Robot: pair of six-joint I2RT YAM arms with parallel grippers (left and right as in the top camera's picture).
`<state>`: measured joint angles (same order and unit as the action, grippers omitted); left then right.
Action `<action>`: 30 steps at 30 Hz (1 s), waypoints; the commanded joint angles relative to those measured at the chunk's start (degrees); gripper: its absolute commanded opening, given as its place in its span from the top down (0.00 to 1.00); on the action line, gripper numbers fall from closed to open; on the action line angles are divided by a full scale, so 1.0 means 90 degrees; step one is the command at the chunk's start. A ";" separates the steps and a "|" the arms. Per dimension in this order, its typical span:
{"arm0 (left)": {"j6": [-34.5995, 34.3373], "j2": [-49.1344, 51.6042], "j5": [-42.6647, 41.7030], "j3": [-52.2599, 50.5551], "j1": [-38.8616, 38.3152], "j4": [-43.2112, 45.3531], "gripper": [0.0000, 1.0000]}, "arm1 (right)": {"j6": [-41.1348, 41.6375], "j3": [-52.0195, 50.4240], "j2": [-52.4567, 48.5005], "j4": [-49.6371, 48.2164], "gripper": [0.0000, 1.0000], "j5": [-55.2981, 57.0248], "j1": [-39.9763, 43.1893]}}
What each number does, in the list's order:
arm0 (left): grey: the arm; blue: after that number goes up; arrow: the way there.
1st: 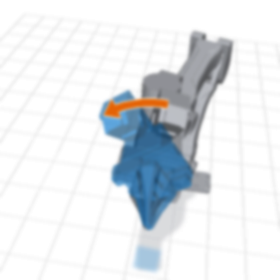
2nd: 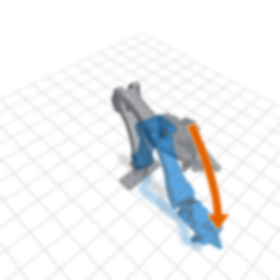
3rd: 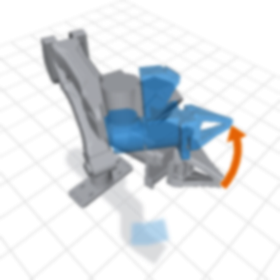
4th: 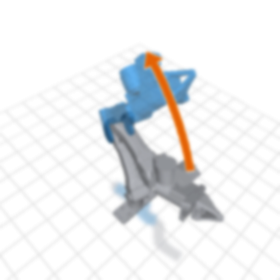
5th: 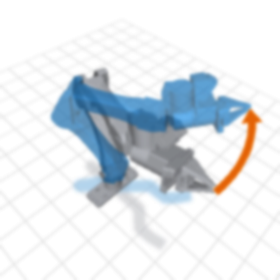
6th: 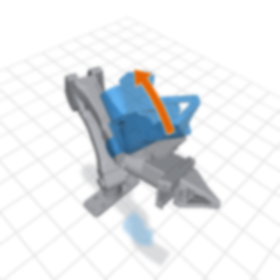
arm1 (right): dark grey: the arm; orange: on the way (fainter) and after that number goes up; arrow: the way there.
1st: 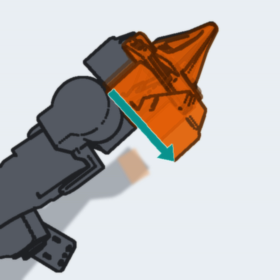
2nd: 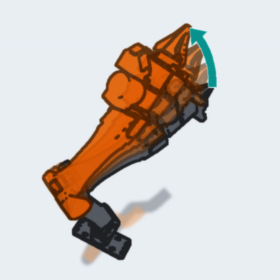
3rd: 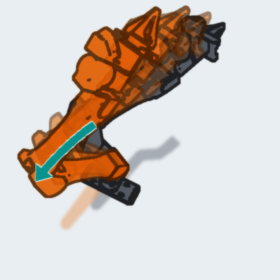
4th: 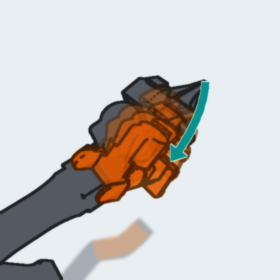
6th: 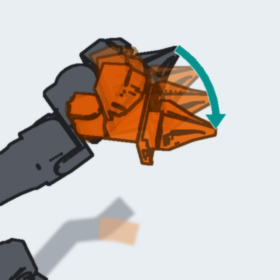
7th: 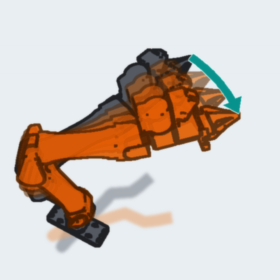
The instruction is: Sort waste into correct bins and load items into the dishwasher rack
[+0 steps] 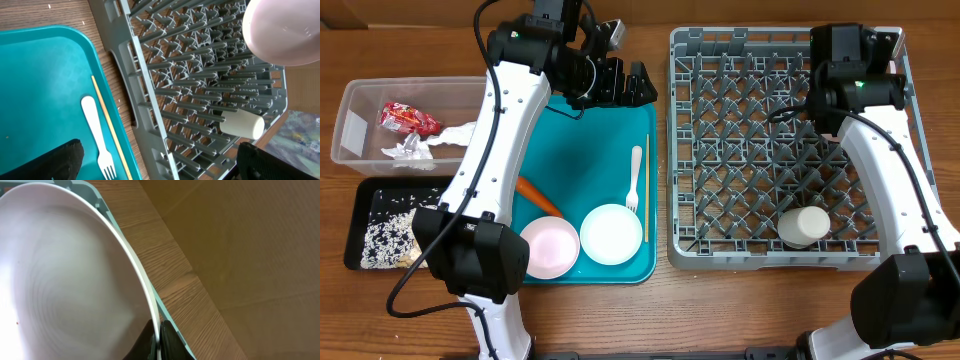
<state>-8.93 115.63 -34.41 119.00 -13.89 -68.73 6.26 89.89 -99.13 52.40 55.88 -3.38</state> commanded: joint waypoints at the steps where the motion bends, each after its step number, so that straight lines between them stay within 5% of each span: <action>1: -0.0058 0.0080 0.0041 0.0165 -0.0049 -0.0002 0.00 | -0.0338 0.0007 0.0034 -0.0068 0.96 -0.0240 0.0024; 30: -0.0058 0.0080 0.0041 0.0165 -0.0046 -0.0002 0.00 | -0.2084 -0.0772 0.0010 -0.1256 0.96 -0.0073 0.0024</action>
<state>-8.93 115.63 -34.39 119.00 -13.89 -68.75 -10.79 84.86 -99.18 42.39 54.28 -3.36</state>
